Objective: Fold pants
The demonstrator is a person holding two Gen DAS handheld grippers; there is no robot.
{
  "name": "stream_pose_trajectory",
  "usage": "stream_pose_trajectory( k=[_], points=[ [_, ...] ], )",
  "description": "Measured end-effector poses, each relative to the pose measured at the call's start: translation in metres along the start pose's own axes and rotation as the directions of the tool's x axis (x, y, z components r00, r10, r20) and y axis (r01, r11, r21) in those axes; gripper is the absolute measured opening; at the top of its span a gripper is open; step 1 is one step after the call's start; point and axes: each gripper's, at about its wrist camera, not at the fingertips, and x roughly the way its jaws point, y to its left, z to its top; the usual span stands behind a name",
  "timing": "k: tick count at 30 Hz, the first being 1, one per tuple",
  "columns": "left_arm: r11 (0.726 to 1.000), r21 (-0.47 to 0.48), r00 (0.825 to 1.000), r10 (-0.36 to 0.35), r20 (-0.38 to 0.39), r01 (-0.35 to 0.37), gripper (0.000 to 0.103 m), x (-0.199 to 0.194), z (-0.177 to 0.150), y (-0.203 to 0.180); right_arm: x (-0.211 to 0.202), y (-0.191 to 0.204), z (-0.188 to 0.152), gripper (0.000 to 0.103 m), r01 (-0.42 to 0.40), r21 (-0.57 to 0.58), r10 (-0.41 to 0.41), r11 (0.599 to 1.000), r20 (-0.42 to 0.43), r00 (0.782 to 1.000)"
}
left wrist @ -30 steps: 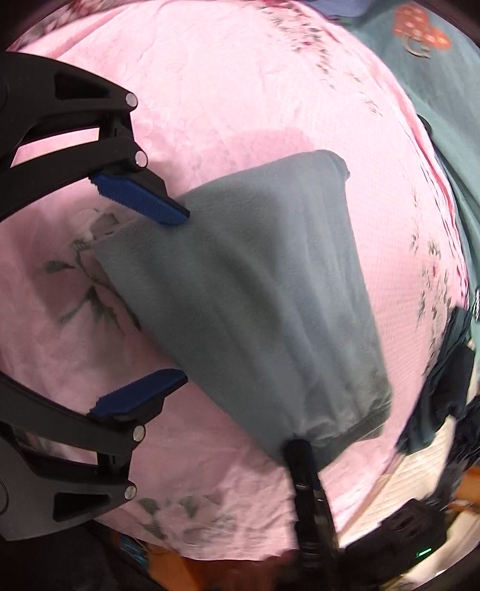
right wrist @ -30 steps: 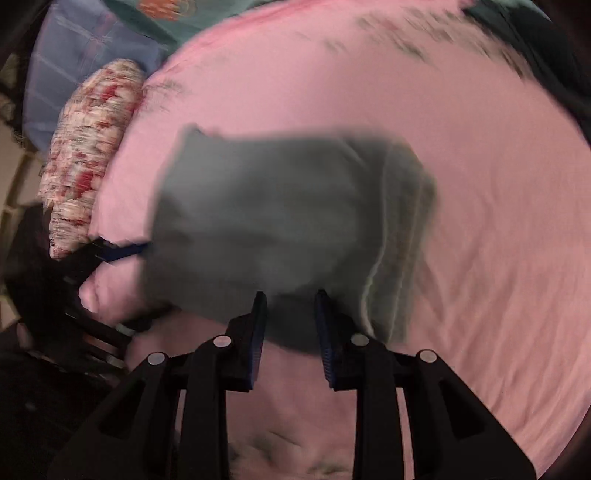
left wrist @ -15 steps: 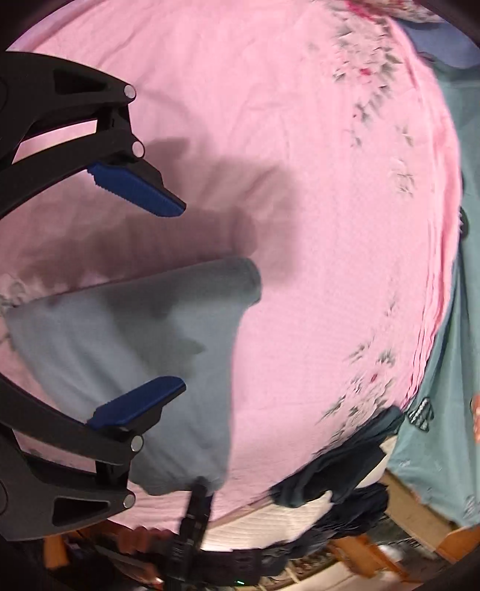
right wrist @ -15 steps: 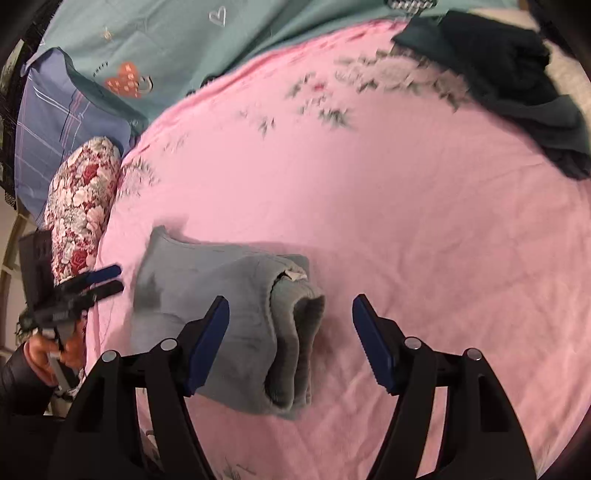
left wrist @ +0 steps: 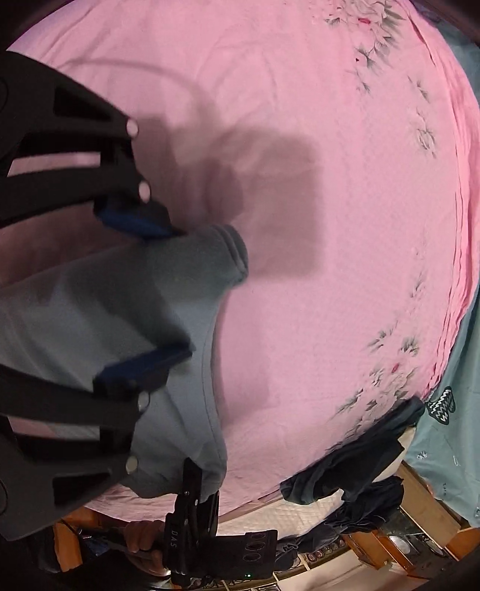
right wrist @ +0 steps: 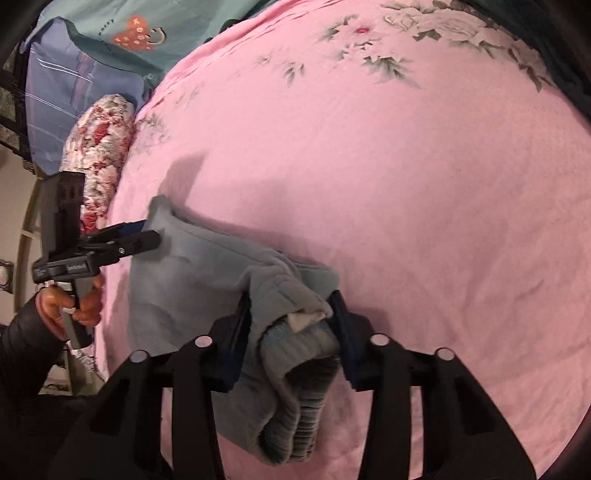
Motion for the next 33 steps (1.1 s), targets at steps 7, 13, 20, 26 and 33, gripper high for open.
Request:
stream_pose_trajectory(
  k=[7,13,20,26,33],
  points=[
    [0.999,-0.017,0.994,-0.049,0.096,0.050,0.011,-0.027,-0.008,0.001,-0.019,0.016,-0.004,0.021,0.001,-0.047,0.001,0.999,0.049,0.999],
    [0.999,-0.024,0.981,-0.019,0.195,0.025,0.011,-0.053,0.012,0.009,-0.043,0.040,0.014,0.020,-0.008,-0.121,0.022,0.993,0.121,0.992],
    [0.998,0.000,0.967,0.063,0.247,-0.065,0.011,-0.046,0.090,0.040,-0.028,0.049,0.092,0.020,0.023,-0.175,0.010,0.984,0.188,0.982],
    [0.984,0.007,0.967,0.175,0.187,-0.180,0.023,-0.005,0.125,0.055,0.014,0.033,0.158,0.020,0.098,-0.150,-0.070,0.984,0.182,0.981],
    [0.952,-0.058,0.924,0.306,0.230,-0.300,0.094,-0.032,0.102,0.045,0.024,0.025,0.155,0.067,0.251,-0.094,-0.238,0.964,0.127,0.963]
  ],
)
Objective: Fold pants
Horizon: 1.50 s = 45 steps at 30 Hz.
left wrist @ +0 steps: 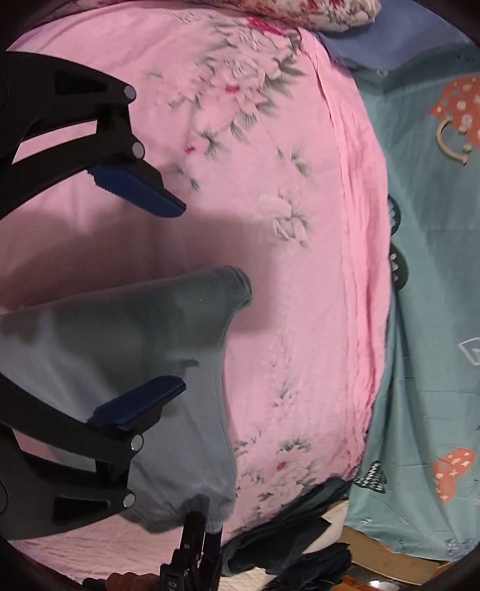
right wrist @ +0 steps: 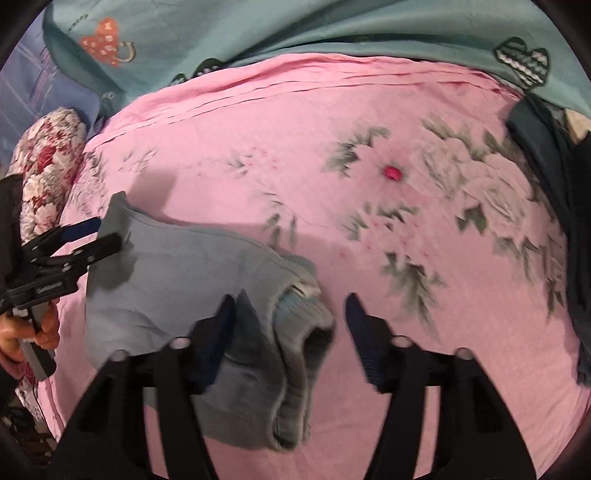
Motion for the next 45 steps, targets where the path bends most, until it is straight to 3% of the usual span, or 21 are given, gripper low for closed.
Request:
stream_pose_trajectory(
  k=[2,4,8,10,11,12,13,14,16,18,20,21,23,25,27,29,34,45],
  points=[
    [0.999,-0.036,0.999,0.026,0.034,-0.025,0.097,-0.025,-0.007,0.001,-0.026,-0.003,-0.006,0.076,-0.004,0.048,0.002,0.999,0.032,0.999],
    [0.998,-0.052,0.997,0.030,0.065,-0.027,0.099,-0.042,-0.015,-0.002,-0.053,-0.001,-0.016,0.099,0.047,0.057,-0.052,0.997,0.079,0.995],
    [0.997,-0.056,0.995,0.065,0.081,-0.061,0.099,-0.040,-0.026,-0.017,-0.082,0.020,-0.030,0.099,0.043,-0.013,-0.039,0.999,0.216,0.976],
    [0.996,-0.079,0.998,0.035,0.053,-0.030,0.099,-0.032,-0.034,-0.021,-0.077,0.034,-0.031,0.080,0.061,-0.047,-0.046,0.997,0.271,0.962],
    [0.996,-0.090,0.999,-0.010,0.041,0.014,0.099,-0.028,-0.039,-0.023,-0.072,0.035,-0.030,0.072,0.017,-0.046,-0.004,0.999,0.263,0.965],
    [0.995,-0.092,0.999,-0.041,0.027,0.043,0.099,-0.023,-0.045,-0.025,-0.065,0.036,-0.031,0.061,-0.090,-0.033,0.096,0.995,0.245,0.965],
    [0.996,-0.075,0.999,-0.040,-0.013,0.039,0.099,-0.013,-0.052,-0.029,-0.057,0.035,-0.034,0.057,-0.179,-0.020,0.179,0.984,0.229,0.957],
    [0.999,-0.051,0.998,-0.007,-0.056,0.004,0.099,-0.003,-0.059,-0.031,-0.040,0.031,-0.039,0.057,-0.208,0.002,0.204,0.978,0.183,0.962],
    [0.999,-0.017,0.992,0.040,-0.123,-0.042,0.099,0.015,-0.075,-0.029,-0.006,0.014,-0.047,0.052,-0.168,0.066,0.163,0.984,0.080,0.983],
    [0.998,-0.043,0.993,0.045,-0.108,-0.050,0.097,0.001,-0.077,-0.025,0.004,-0.009,-0.054,0.039,-0.214,0.115,0.203,0.970,0.095,0.974],
    [0.996,-0.067,0.996,0.053,-0.079,-0.058,0.097,-0.026,-0.072,-0.024,-0.013,-0.019,-0.050,0.042,-0.254,0.210,0.242,0.944,0.079,0.967],
    [0.996,-0.064,0.997,0.063,-0.052,-0.066,0.099,-0.043,-0.070,-0.026,-0.026,-0.018,-0.049,0.048,-0.247,0.228,0.233,0.942,0.087,0.969],
    [0.995,-0.037,0.995,0.096,0.001,-0.096,0.099,-0.085,-0.068,-0.037,-0.063,-0.007,-0.052,0.059,-0.170,0.179,0.147,0.969,0.134,0.980],
    [0.994,-0.013,0.994,0.107,0.037,-0.106,0.101,-0.120,-0.070,-0.050,-0.100,0.012,-0.060,0.069,-0.025,0.103,0.008,0.994,0.159,0.987],
    [0.993,0.010,0.991,0.120,0.060,-0.121,0.101,-0.150,-0.074,-0.063,-0.128,0.028,-0.074,0.081,0.100,0.068,-0.110,0.993,0.172,0.979],
    [0.993,0.013,0.990,0.118,0.081,-0.119,0.101,-0.180,-0.083,-0.074,-0.157,0.042,-0.090,0.092,0.173,0.043,-0.179,0.984,0.201,0.963],
    [0.996,-0.037,0.991,0.082,0.102,-0.078,0.101,-0.224,-0.112,-0.085,-0.199,0.064,-0.131,0.102,0.202,0.009,-0.199,0.979,0.233,0.952],
    [0.994,-0.032,0.990,0.107,0.092,-0.105,0.101,-0.258,-0.161,-0.089,-0.218,0.104,-0.191,0.102,0.161,-0.047,-0.146,0.986,0.229,0.963]
  ],
)
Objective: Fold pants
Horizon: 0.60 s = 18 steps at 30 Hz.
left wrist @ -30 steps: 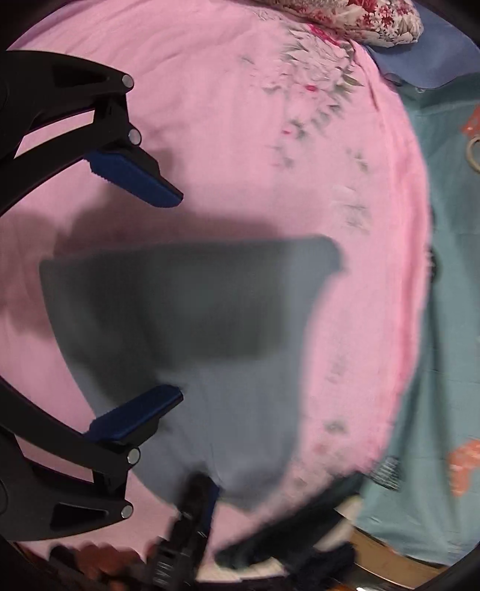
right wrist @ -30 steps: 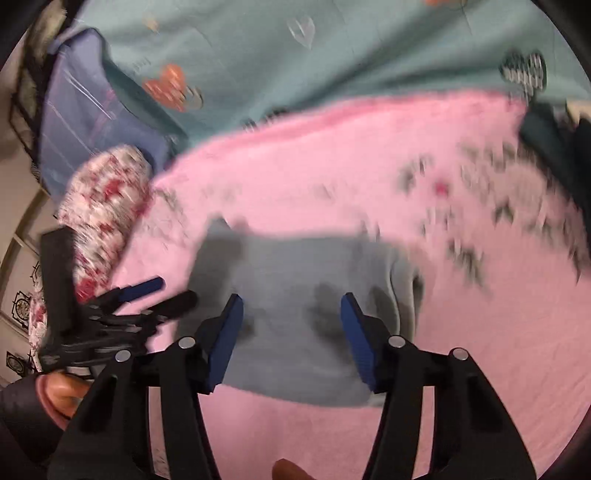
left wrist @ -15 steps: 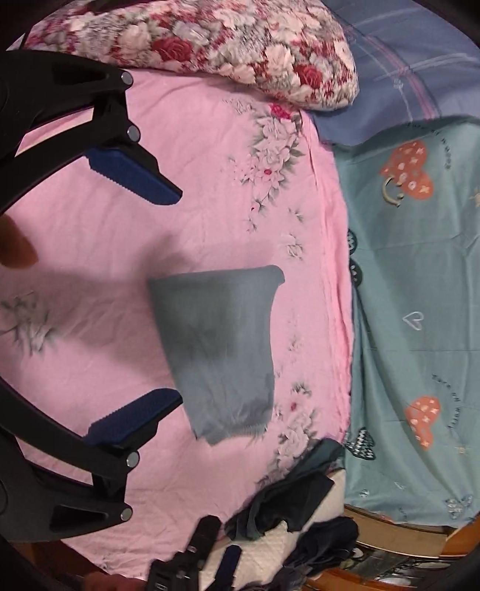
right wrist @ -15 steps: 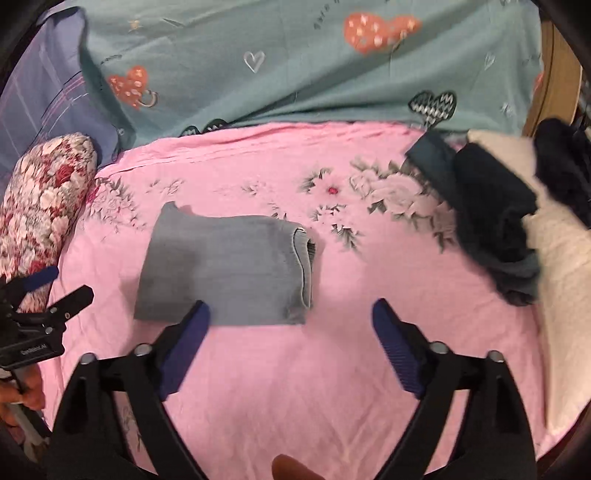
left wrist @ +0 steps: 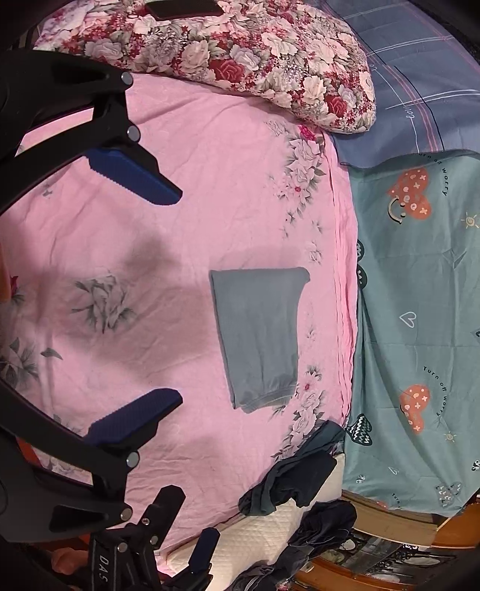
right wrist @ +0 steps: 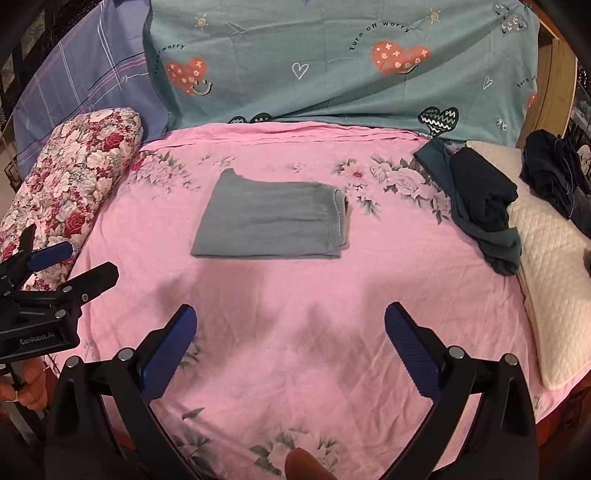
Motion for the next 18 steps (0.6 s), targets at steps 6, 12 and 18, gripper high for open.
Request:
stream_pose_trajectory(
  k=[6,12,18],
  points=[
    [1.000,0.024,1.000,0.001,0.013,-0.001,0.101,-0.010,-0.008,-0.005,-0.009,0.004,-0.011,0.102,-0.011,0.002,0.011,1.000,-0.005,1.000],
    [0.999,0.044,0.999,0.013,0.039,-0.015,0.101,-0.019,-0.011,-0.009,-0.013,0.005,-0.017,0.102,-0.016,0.010,0.016,1.000,-0.004,1.000],
    [0.998,0.050,0.999,0.023,0.031,-0.025,0.101,-0.019,-0.013,-0.009,-0.013,0.007,-0.019,0.102,-0.028,0.009,0.028,1.000,-0.006,1.000]
  ],
)
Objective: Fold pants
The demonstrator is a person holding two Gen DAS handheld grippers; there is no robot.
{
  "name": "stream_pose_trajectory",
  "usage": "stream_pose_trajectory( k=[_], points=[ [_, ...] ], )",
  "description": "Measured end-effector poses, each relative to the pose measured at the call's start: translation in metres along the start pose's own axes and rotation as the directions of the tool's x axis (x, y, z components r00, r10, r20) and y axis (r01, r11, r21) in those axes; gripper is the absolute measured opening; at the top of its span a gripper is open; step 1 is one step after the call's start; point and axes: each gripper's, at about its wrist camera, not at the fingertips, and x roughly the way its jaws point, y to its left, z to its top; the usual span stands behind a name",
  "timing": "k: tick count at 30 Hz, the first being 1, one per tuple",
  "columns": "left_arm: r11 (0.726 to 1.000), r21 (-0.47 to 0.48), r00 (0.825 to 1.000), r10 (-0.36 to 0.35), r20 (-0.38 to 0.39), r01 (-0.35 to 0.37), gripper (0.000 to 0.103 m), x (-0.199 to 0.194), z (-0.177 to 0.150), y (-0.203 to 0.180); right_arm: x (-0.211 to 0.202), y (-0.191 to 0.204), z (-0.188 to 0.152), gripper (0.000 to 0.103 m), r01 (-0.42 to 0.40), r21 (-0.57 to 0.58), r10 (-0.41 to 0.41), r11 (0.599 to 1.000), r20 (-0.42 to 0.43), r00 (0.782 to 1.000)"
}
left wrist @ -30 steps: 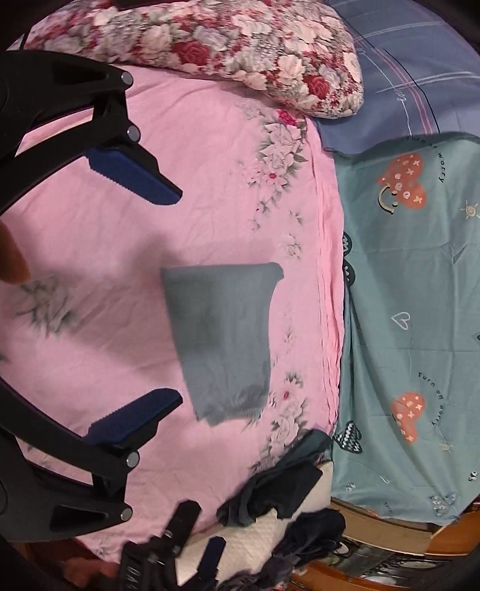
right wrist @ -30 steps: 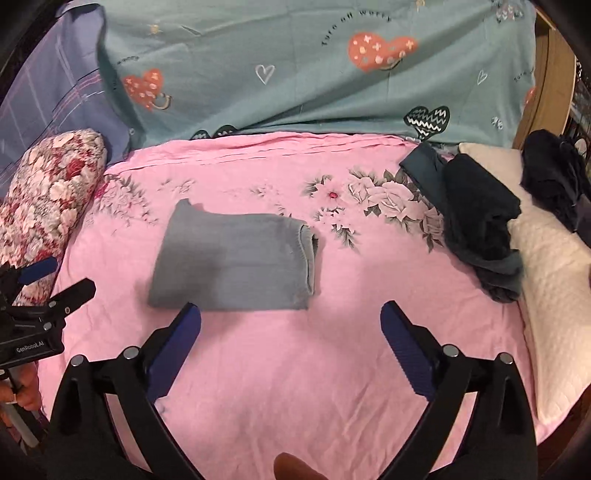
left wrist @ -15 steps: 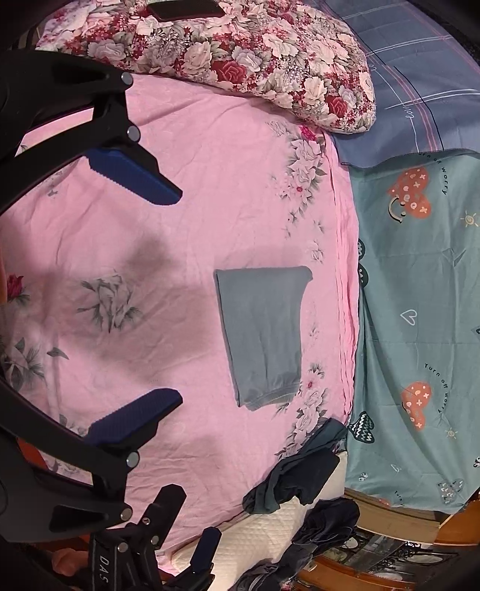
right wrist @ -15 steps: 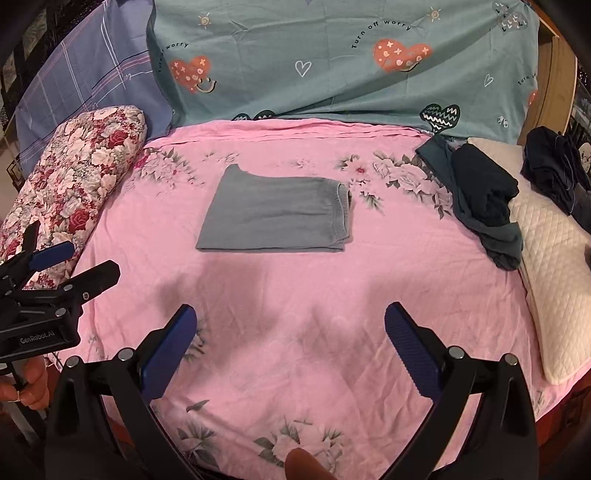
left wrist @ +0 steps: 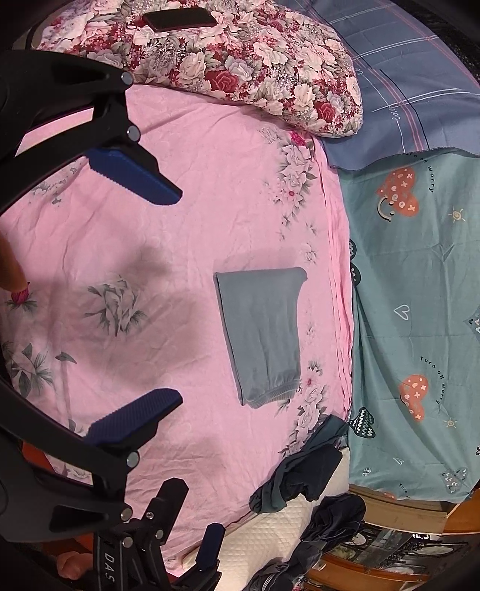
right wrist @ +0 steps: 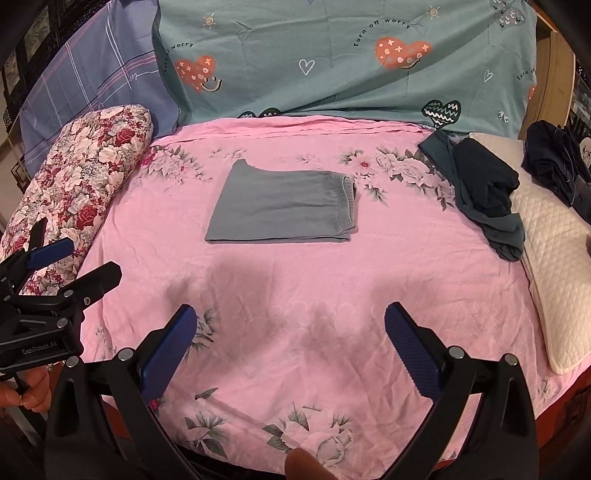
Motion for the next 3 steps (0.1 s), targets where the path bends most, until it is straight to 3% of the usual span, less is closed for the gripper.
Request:
stream_pose_trajectory(
  k=[3],
  points=[
    [1.000,0.003,1.000,-0.002,0.001,0.002,0.101,-0.0001,-0.0011,0.0003,0.0007,-0.0002,-0.0005,0.102,-0.002,-0.001,0.002,1.000,-0.003,1.000]
  ],
)
